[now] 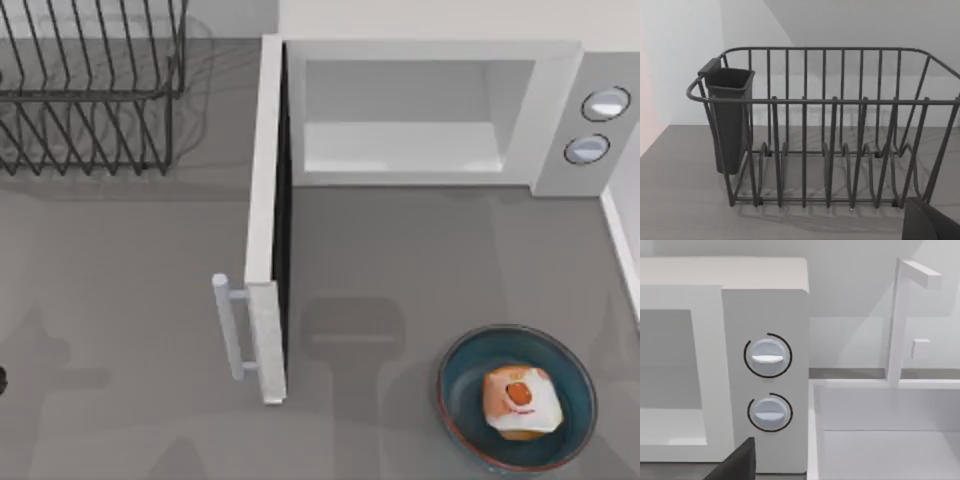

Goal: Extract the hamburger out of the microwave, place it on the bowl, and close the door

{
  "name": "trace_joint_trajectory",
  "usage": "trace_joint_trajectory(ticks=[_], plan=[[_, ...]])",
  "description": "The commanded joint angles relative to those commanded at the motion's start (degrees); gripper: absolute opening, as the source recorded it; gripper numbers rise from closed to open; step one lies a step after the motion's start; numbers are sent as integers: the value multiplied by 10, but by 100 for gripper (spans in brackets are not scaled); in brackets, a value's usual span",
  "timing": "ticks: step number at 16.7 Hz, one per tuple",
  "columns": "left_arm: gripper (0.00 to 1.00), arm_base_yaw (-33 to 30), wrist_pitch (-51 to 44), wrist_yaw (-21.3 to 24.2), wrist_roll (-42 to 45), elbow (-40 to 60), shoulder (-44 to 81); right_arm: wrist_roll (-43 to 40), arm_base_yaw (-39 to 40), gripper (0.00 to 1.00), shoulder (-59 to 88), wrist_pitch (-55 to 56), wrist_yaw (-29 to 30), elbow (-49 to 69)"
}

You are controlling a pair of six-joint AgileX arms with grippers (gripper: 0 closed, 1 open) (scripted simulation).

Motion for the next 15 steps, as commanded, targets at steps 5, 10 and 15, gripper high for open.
trace_joint_trajectory(ticks=[5, 10, 15], plan=[[0, 20, -14, 20, 0, 3, -12, 0, 0, 100, 0, 0, 0, 0], [0, -22, -49, -21, 0, 12, -35, 0, 0, 100, 0, 0, 0, 0], [0, -147, -128, -147, -2, 38, -87, 0, 0, 100, 0, 0, 0, 0]])
